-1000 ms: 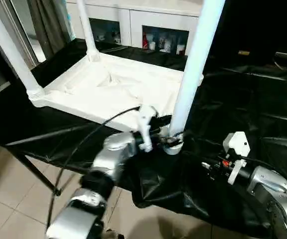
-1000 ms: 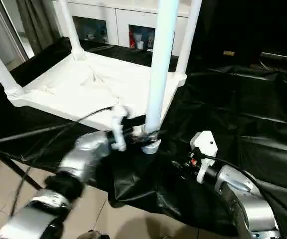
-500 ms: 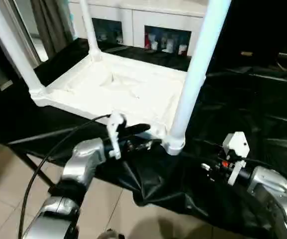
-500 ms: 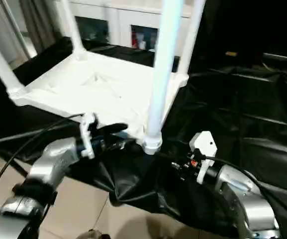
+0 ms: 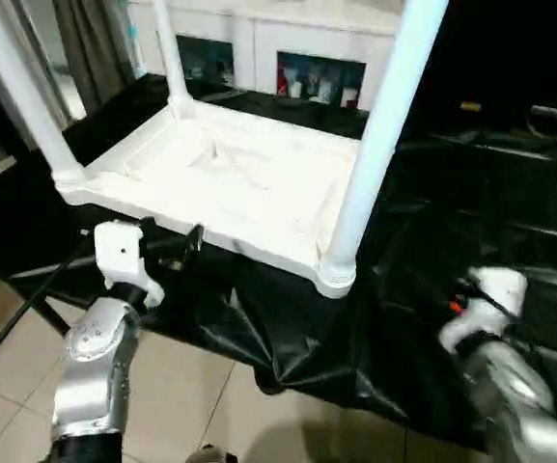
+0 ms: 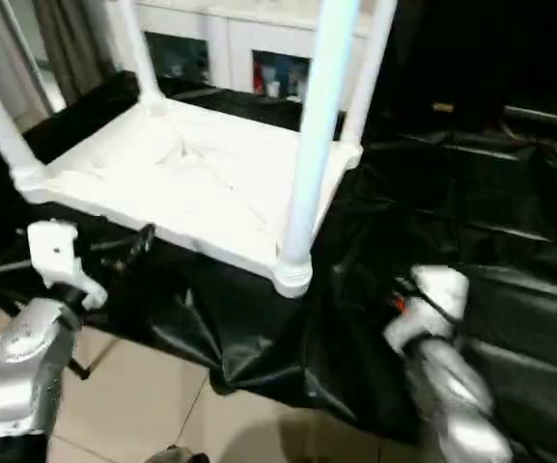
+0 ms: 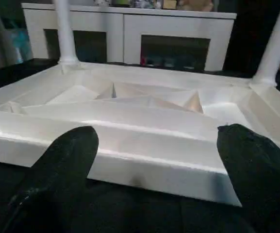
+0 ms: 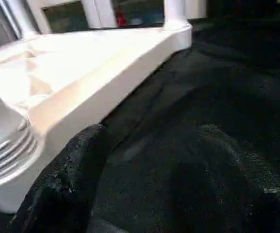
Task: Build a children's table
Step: Move to table
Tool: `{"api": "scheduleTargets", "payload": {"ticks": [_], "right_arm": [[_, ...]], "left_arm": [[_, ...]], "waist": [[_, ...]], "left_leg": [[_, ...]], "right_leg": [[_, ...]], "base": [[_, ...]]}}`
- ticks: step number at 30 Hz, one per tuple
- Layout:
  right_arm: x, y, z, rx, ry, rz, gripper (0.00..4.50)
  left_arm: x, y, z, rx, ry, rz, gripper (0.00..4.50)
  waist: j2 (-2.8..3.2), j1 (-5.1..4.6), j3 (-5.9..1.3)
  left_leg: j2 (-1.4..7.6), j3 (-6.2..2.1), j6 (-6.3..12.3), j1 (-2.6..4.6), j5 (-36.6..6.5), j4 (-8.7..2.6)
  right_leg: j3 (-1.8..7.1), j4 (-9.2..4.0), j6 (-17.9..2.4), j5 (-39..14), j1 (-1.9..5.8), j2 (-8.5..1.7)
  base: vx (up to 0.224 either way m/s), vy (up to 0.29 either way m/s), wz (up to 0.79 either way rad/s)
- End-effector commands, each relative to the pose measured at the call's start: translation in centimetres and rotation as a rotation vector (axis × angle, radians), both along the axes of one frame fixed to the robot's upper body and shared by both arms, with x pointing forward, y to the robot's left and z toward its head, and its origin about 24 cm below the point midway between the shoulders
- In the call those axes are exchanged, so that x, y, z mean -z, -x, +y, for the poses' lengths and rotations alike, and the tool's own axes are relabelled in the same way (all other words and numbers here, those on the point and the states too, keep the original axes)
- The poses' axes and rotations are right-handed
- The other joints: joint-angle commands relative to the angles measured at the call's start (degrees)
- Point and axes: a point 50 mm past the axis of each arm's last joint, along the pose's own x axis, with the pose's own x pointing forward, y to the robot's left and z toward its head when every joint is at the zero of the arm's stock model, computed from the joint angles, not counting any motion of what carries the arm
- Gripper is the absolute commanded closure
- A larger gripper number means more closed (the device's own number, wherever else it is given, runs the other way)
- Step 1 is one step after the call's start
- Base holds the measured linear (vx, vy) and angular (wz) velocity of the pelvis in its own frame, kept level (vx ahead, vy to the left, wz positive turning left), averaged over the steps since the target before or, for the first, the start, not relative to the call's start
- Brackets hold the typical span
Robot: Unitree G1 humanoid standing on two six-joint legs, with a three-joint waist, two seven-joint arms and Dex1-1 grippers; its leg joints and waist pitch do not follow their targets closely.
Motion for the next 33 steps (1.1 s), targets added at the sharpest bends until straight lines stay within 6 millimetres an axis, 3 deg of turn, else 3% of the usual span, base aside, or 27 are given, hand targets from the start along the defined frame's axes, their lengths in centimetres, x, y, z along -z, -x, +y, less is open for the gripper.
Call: {"api": "scheduleTargets", "payload": {"ticks": [1, 5, 8, 9, 10, 11, 12, 13, 14, 15, 16, 17, 18, 19, 20, 21, 22, 23, 24, 26, 27, 28, 29, 30, 31, 32, 33], "right_arm": [[-0.3, -0.5, 0.7, -0.010, 0.038, -0.011, 1.18], [-0.8, -1.3, 1.8, -0.045, 0.045, -0.030, 1.18], [-1.2, -2.1, 2.4, -0.064, 0.049, -0.050, 1.18], [-1.5, -2.2, 2.7, -0.076, 0.060, -0.064, 1.18], [-1.6, -2.3, 2.9, -0.081, 0.064, -0.069, 1.18], [-1.7, -2.2, 3.0, -0.083, 0.065, -0.072, 1.18], [-1.7, -2.2, 3.0, -0.085, 0.066, -0.073, 1.18], [-1.8, -2.2, 3.1, -0.086, 0.066, -0.073, 1.18], [-1.8, -2.1, 3.1, -0.088, 0.068, -0.074, 1.18], [-1.7, -2.1, 3.1, -0.089, 0.068, -0.074, 1.18], [-1.7, -2.0, 3.1, -0.089, 0.069, -0.074, 1.18], [-1.7, -2.0, 3.1, -0.088, 0.071, -0.072, 1.18], [-1.6, -2.0, 3.1, -0.088, 0.072, -0.070, 1.18], [-1.6, -1.9, 3.0, -0.088, 0.073, -0.070, 1.18], [-1.6, -1.9, 3.0, -0.088, 0.073, -0.070, 1.18], [-1.6, -1.9, 3.0, -0.087, 0.073, -0.071, 1.18], [-1.6, -1.9, 3.0, -0.089, 0.072, -0.073, 1.18], [-1.7, -1.9, 3.0, -0.093, 0.074, -0.078, 1.18], [-1.8, -1.9, 3.0, -0.097, 0.076, -0.081, 1.18], [-1.7, -1.8, 2.9, -0.099, 0.079, -0.079, 1.18], [-1.7, -1.8, 2.9, -0.100, 0.079, -0.077, 1.18], [-1.7, -1.8, 2.9, -0.101, 0.079, -0.075, 1.18], [-1.6, -1.8, 3.0, -0.103, 0.080, -0.074, 1.18], [-1.5, -1.7, 3.0, -0.107, 0.081, -0.072, 1.18], [-1.5, -1.7, 3.1, -0.113, 0.080, -0.068, 1.18], [-1.4, -1.7, 3.2, -0.121, 0.081, -0.068, 1.18], [-1.4, -1.7, 3.3, -0.127, 0.082, -0.067, 1.18]], "left_arm": [[-0.7, -0.4, -0.3, -0.009, -0.009, -0.011, 0.08], [-2.0, -1.1, -0.9, 0.008, -0.015, -0.039, 0.08], [-2.2, -1.6, -1.1, 0.016, 0.002, -0.036, 0.08], [-2.1, -1.5, -1.1, 0.019, 0.003, -0.036, 0.08], [-2.0, -1.5, -1.1, 0.027, 0.004, -0.031, 0.08], [-1.9, -1.4, -1.2, 0.032, 0.001, -0.030, 0.08], [-1.8, -1.4, -1.3, 0.034, 0.003, -0.026, 0.08], [-1.8, -1.4, -1.3, 0.033, 0.005, -0.023, 0.08], [-1.7, -1.4, -1.3, 0.027, 0.010, -0.019, 0.08], [-1.7, -1.5, -1.4, 0.025, 0.019, -0.022, 0.08], [-1.7, -1.5, -1.5, 0.025, 0.024, -0.022, 0.08], [-1.6, -1.5, -1.5, 0.027, 0.030, -0.015, 0.08], [-1.5, -1.5, -1.7, 0.037, 0.014, -0.008, 0.08], [-1.5, -1.5, -1.7, 0.041, 0.003, -0.010, 0.08], [-1.6, -1.4, -1.8, 0.052, 0.002, -0.024, 0.08], [-1.6, -1.4, -1.7, 0.048, 0.007, -0.018, 0.08], [-1.5, -1.3, -1.6, 0.042, 0.010, -0.014, 0.08], [-1.4, -1.3, -1.5, 0.031, 0.009, -0.001, 0.08], [-1.3, -1.3, -1.3, 0.022, 0.007, 0.009, 0.08], [-1.3, -1.1, -1.2, 0.022, 0.008, 0.002, 0.08], [-1.2, -1.0, -1.1, 0.015, 0.004, 0.007, 0.08], [-1.2, -1.0, -1.0, 0.008, 0.001, 0.013, 0.08], [-1.1, -0.9, -0.9, 0.008, -0.003, 0.013, 0.08], [-1.1, -0.8, -0.7, 0.009, -0.011, 0.010, 0.08], [-1.0, -0.8, -0.7, 0.007, -0.015, 0.010, 0.08], [-1.0, -0.8, -0.6, 0.004, -0.020, 0.012, 0.08], [-1.0, -0.8, -0.5, 0.001, -0.023, 0.013, 0.08]], "waist": [[-0.44, -0.25, -3.13], [-0.83, -0.21, -3.43], [-0.16, -0.11, -3.29], [0.55, -0.56, -3.00], [0.74, -1.19, -1.89], [0.41, -2.00, -0.89], [1.02, -1.41, -0.74], [1.47, -0.47, -0.74], [1.02, 0.45, -0.86], [1.07, 1.13, -0.97], [-0.05, 0.44, -0.89], [-2.10, 1.94, -2.72], [-3.33, 3.79, -4.21], [-3.23, 4.14, -4.84], [-3.21, 3.45, -4.93], [-3.28, 3.15, -5.26], [-1.57, 3.14, -5.78], [-0.31, 2.99, -6.60], [0.16, 3.04, -6.76], [0.91, 2.87, -6.71], [1.91, 2.07, -7.00], [2.42, 0.64, -7.11], [2.56, -0.40, -6.18], [2.68, 0.53, -5.49], [2.17, 1.35, -5.50], [1.78, 0.49, -5.01], [1.00, 0.88, -4.27]], "left_leg": [[3.55, -2.92, -1.74, 1.42, -22.49, -5.44], [3.54, -2.53, -1.27, 1.59, -21.86, -5.27], [3.43, -2.66, -2.23, 3.32, -29.81, -5.59], [3.66, -1.37, -3.46, 7.15, -34.93, -4.62], [3.70, -0.54, -4.93, 11.34, -40.49, -2.93], [4.85, -1.65, -5.43, 13.38, -46.92, -3.81], [8.92, -2.45, -5.84, 10.45, -53.58, -9.00], [11.24, -1.89, -5.79, 8.73, -56.75, -12.16], [12.54, -0.54, -4.92, 9.11, -59.04, -13.35], [11.87, 0.95, -4.32, 11.13, -58.54, -12.37], [9.95, 1.44, -4.43, 11.94, -55.91, -10.59], [0.94, 0.26, -0.80, 2.81, -31.94, -1.11], [-0.31, -3.21, 3.64, -0.93, -11.64, 5.78], [-0.80, -4.85, 4.15, -2.76, -4.25, 5.15], [-2.07, -5.43, 2.57, -3.10, 8.35, 2.90], [-3.31, -4.93, 2.27, -2.98, 14.50, 2.28], [-4.32, -4.55, 4.81, -3.38, 18.88, 0.32], [-3.45, -5.12, 10.68, -4.33, 16.65, 0.04], [-2.23, -5.28, 14.63, -5.18, 11.60, 0.98], [0.71, -6.80, 17.20, -4.96, 5.11, 0.71], [4.78, -9.49, 23.36, -1.11, 4.46, -1.46], [8.71, -12.59, 30.60, 3.46, 6.65, -2.13], [8.01, -12.34, 36.89, 2.52, 23.02, -1.80], [5.93, -9.70, 33.14, -0.69, 23.88, -3.24], [4.36, -7.57, 20.81, -1.99, 7.86, -6.09], [3.05, -6.68, 7.60, -2.59, -13.85, -8.31], [1.11, -4.59, -5.86, -2.45, -36.31, -7.42]], "right_leg": [[2.63, -5.70, -4.07, -27.74, 1.26, -4.38], [2.99, -5.62, -5.08, -24.07, 1.17, -4.39], [2.42, -5.91, -4.15, -30.59, 1.64, -4.12], [2.60, -7.52, -3.50, -35.74, -0.27, -2.29], [1.42, -8.82, -3.01, -39.30, -3.58, -0.01], [-1.91, -7.64, -1.68, -36.77, -3.36, 1.54], [-2.51, -0.81, -1.46, -29.18, 0.27, 0.38], [-2.18, 4.98, -2.21, -23.22, 2.55, -0.54], [-2.22, 8.28, -2.91, -14.75, 2.88, -1.93], [-0.74, 7.38, -3.59, -16.56, 1.40, -2.96], [0.36, 4.22, -4.33, -20.90, 0.79, -3.13], [5.48, -4.40, 3.64, -39.29, 7.61, -7.47], [10.52, -5.51, 5.57, -39.49, 10.12, -12.38], [9.88, -3.07, 7.20, -24.50, 10.69, -10.46], [5.97, 0.77, 10.75, 11.94, 9.69, -6.32], [3.97, 2.55, 12.21, 33.02, 8.82, -4.29], [1.66, 4.03, 12.01, 61.23, 7.92, -3.09], [1.11, 3.57, 12.63, 68.55, 7.66, -4.64], [0.87, 3.29, 14.67, 63.54, 7.69, -6.04], [0.91, 2.49, 15.52, 47.47, 7.53, -8.42], [-0.61, 6.18, 13.01, 32.57, 4.76, -5.06], [-0.30, 9.35, 10.06, 15.03, -0.13, -3.52], [1.12, 9.78, 4.16, -3.02, -1.54, -1.69], [0.49, 9.69, 2.68, -4.15, -0.23, -0.03], [0.16, 8.75, 0.72, -6.01, 0.88, 1.13], [0.72, 6.48, -3.22, -7.52, 1.73, -0.36], [1.98, 1.61, -6.38, -17.66, 0.27, -4.40]], "base": [[0.000, 0.000, 0.00], [0.000, 0.000, 0.00], [0.000, 0.000, 0.00], [0.000, 0.000, 0.00], [0.000, 0.000, 0.00], [0.016, -0.041, -0.49], [0.072, -0.019, -0.88], [0.072, -0.019, -0.88], [0.087, -0.040, -0.83], [0.121, -0.132, -0.67], [0.121, -0.132, -0.67], [0.097, -0.182, -0.59], [0.107, -0.146, -0.29], [0.107, -0.146, -0.29], [0.170, -0.118, -0.05], [0.093, -0.077, -0.12], [0.093, -0.077, -0.12], [-0.041, 0.038, -0.19], [-0.047, 0.087, -0.16], [-0.017, 0.099, -0.15], [0.026, 0.139, -0.07], [0.026, 0.139, -0.07], [-0.014, 0.158, -0.12], [-0.087, 0.166, -0.09], [-0.087, 0.166, -0.09], [-0.142, 0.122, 0.00], [-0.153, 0.054, 0.02]]}}
